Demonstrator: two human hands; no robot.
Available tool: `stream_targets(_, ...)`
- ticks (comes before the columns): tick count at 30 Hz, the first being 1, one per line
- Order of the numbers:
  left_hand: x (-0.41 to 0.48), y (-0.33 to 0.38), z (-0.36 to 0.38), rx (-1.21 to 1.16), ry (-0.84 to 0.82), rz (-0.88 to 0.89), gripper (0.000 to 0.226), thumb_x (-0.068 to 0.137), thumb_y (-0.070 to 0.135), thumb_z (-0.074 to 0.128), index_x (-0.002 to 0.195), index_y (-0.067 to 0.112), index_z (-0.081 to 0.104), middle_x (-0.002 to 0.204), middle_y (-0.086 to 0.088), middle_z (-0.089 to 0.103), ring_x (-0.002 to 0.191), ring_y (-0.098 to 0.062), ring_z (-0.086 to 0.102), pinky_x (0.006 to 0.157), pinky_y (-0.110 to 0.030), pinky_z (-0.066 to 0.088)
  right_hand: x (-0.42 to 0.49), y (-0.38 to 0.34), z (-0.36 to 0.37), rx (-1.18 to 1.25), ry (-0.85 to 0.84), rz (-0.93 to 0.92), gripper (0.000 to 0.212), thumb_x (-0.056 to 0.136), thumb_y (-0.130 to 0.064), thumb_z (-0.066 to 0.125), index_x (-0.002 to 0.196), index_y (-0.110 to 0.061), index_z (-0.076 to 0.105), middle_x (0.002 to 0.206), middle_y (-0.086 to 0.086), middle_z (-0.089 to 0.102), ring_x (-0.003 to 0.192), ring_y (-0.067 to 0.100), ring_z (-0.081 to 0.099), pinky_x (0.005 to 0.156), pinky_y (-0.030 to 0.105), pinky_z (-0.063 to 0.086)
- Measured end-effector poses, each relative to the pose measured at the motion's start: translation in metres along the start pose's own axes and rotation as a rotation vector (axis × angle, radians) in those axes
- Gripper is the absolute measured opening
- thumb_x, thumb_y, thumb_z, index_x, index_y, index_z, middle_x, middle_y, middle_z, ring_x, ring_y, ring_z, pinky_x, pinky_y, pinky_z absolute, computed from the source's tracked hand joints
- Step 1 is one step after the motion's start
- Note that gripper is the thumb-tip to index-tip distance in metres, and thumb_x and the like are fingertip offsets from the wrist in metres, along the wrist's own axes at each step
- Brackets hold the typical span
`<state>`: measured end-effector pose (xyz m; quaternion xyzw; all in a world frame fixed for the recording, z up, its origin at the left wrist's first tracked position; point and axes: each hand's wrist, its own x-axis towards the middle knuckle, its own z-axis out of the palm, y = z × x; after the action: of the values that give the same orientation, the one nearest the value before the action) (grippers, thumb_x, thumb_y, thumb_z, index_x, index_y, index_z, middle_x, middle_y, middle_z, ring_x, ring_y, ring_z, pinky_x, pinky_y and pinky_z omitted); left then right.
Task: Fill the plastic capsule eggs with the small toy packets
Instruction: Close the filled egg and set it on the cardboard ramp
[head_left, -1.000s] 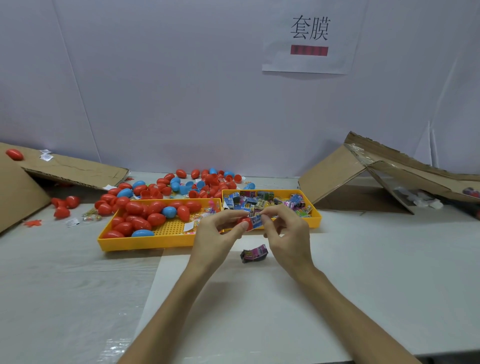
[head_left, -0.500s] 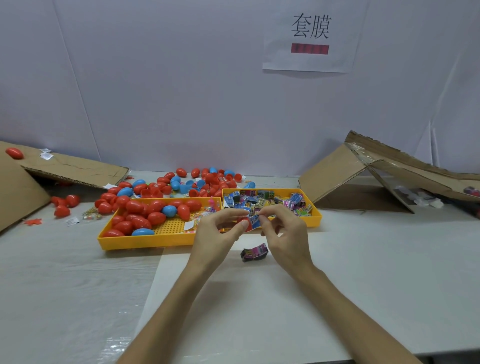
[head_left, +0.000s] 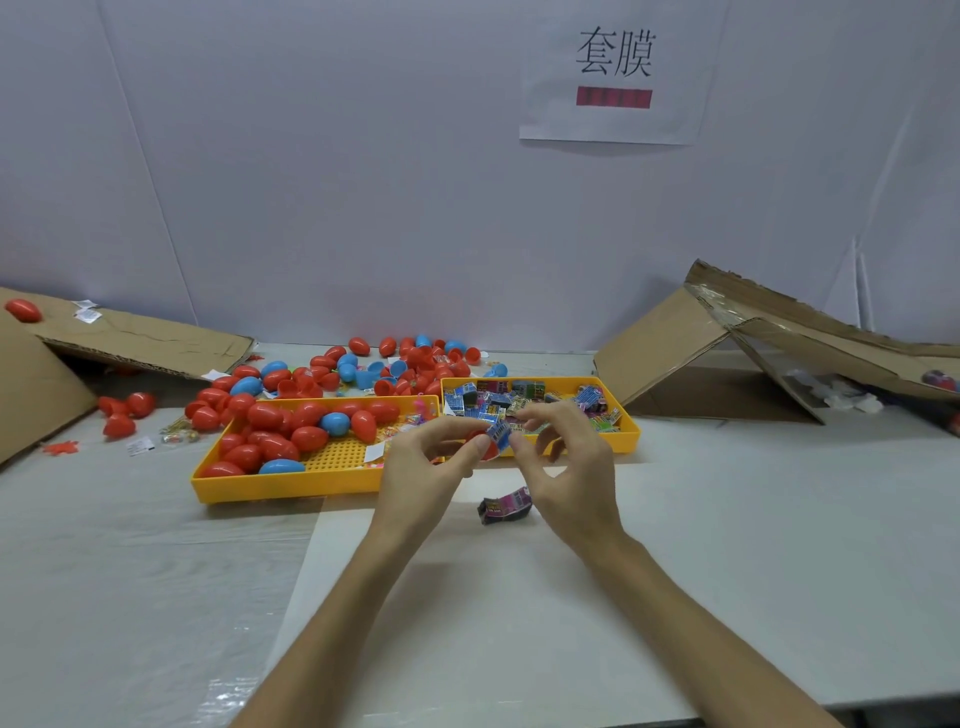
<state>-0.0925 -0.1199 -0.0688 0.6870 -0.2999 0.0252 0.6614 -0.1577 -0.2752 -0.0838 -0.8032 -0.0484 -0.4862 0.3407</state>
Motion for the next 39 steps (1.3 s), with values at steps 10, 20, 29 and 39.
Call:
stream_targets(10, -0.002, 0.009, -0.002, -0.408, 0.055, -0.285, 0.023, 0.081, 0.019, 0.078, 0.103, 0.013, 0.075, 0.096, -0.006, 0.078, 0.095, -0.020, 0.075, 0.073, -0.023, 0.060, -0.009, -0.010, 0.011, -0.093, -0.020, -0.117, 0.035, 0.079, -0.018, 0.087, 0.107, -0.007, 0.068, 0.102, 0.001, 0.063, 0.093, 0.003, 0.057, 0.086, 0.011, 0.046)
stream_targets(20, -0.004, 0.012, -0.002, -0.770, -0.043, -0.442, 0.041, 0.074, 0.015, 0.078, 0.112, 0.004, 0.067, 0.104, -0.012, 0.077, 0.101, -0.029, 0.075, 0.073, -0.025, 0.060, -0.011, -0.009, 0.012, -0.165, 0.083, -0.211, 0.024, 0.082, -0.006, 0.080, 0.104, -0.002, 0.072, 0.101, 0.009, 0.064, 0.096, 0.013, 0.061, 0.092, 0.009, 0.045)
stream_targets(29, -0.005, 0.013, -0.004, -0.903, -0.118, -0.512, 0.040, 0.082, 0.012, 0.073, 0.121, 0.004, 0.064, 0.119, -0.018, 0.073, 0.111, -0.030, 0.071, 0.079, -0.028, 0.061, -0.010, -0.011, 0.011, -0.133, 0.109, -0.194, 0.028, 0.085, -0.014, 0.079, 0.109, -0.002, 0.072, 0.106, 0.006, 0.072, 0.104, 0.016, 0.066, 0.097, 0.020, 0.050)
stream_targets(39, -0.005, 0.012, -0.004, -0.925, -0.135, -0.547, 0.039, 0.083, 0.017, 0.074, 0.119, 0.003, 0.064, 0.121, -0.020, 0.071, 0.112, -0.029, 0.070, 0.079, -0.029, 0.061, -0.011, -0.011, 0.011, -0.145, 0.090, -0.237, 0.023, 0.082, -0.006, 0.081, 0.103, 0.000, 0.074, 0.104, 0.009, 0.071, 0.101, 0.019, 0.067, 0.090, 0.032, 0.057)
